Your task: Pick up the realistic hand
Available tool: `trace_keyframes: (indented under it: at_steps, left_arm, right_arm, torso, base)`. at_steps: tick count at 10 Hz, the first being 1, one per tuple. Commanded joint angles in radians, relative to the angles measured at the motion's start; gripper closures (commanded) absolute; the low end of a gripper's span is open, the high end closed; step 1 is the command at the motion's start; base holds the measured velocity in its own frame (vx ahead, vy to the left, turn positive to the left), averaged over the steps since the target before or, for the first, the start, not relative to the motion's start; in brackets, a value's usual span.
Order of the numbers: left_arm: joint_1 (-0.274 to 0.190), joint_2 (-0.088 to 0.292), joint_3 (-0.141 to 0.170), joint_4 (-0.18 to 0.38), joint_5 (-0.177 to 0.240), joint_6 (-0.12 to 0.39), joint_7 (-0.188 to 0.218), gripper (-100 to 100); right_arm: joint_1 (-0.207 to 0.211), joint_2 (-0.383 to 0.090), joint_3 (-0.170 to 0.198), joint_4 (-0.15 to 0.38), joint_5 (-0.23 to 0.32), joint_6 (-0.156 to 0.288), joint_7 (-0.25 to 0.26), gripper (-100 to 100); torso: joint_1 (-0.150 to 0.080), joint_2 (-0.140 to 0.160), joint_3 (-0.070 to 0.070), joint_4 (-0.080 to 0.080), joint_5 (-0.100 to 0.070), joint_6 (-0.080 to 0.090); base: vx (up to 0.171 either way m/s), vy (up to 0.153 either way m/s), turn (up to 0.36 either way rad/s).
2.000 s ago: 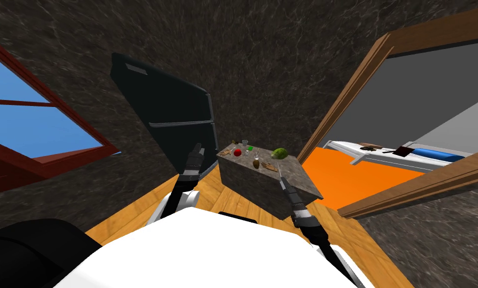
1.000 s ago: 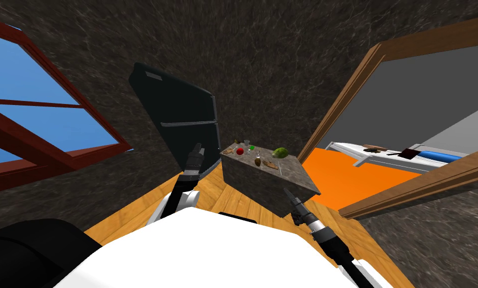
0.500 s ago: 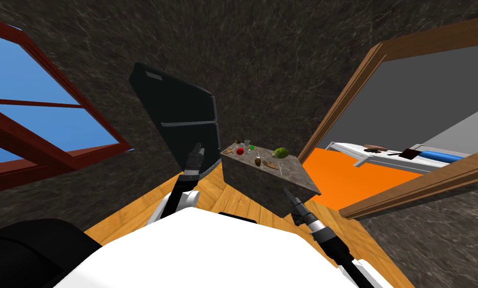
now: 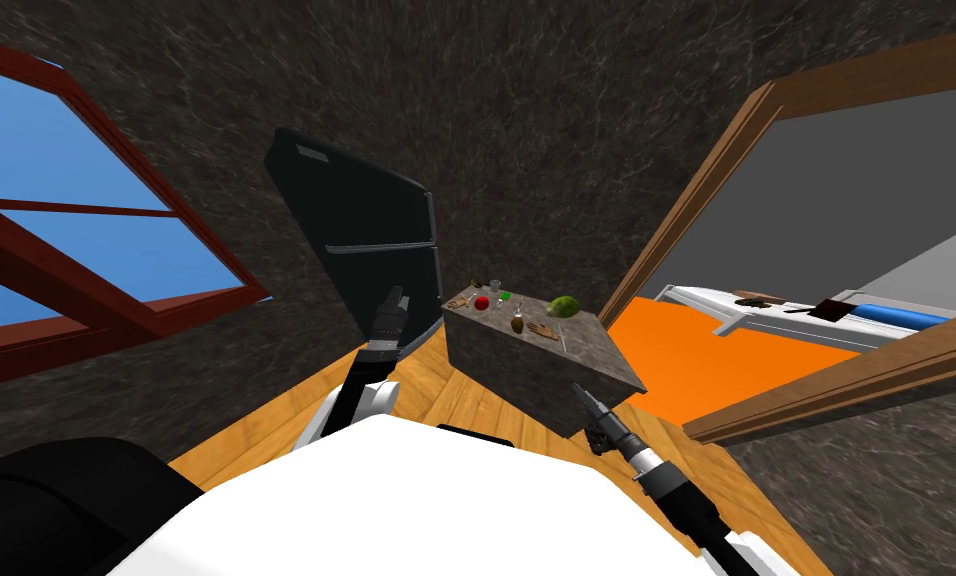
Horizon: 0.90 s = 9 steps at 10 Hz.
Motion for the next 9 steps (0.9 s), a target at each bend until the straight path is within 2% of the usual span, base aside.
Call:
trace_keyframes:
  at_steps: [1,7,8,9]
  left_arm:
    - [0.0,0.0,0.0,0.0,0.0,0.0,0.0,0]
    - [0.0,0.0,0.0,0.0,0.0,0.0,0.0,0]
    - [0.0,0.0,0.0,0.0,0.0,0.0,0.0,0]
    - [0.0,0.0,0.0,0.0,0.0,0.0,0.0,0]
  right_arm:
    - [0.008,-0.037,-0.002,0.029,0.014,-0.005,0.017,-100]
    - [0.068,-0.208,-0.012,0.116,0.085,-0.003,0.085,-100]
    - [0.068,-0.22,-0.012,0.116,0.085,-0.003,0.085,-100]
    - [0.08,-0.255,-0.014,0.129,0.1,-0.002,0.097,-100]
  torso:
    - [0.0,0.0,0.0,0.0,0.0,0.0]
    - [0.001,-0.001,0.0,0.0,0.0,0.0]
    - [0.001,-0.001,0.0,0.0,0.0,0.0]
    - [0.001,-0.001,0.0,0.0,0.0,0.0]
  base:
    - [0.009,0.011,0.032]
    - [0.018,0.023,0.065]
    - [0.017,0.021,0.061]
    - [0.014,0.017,0.049]
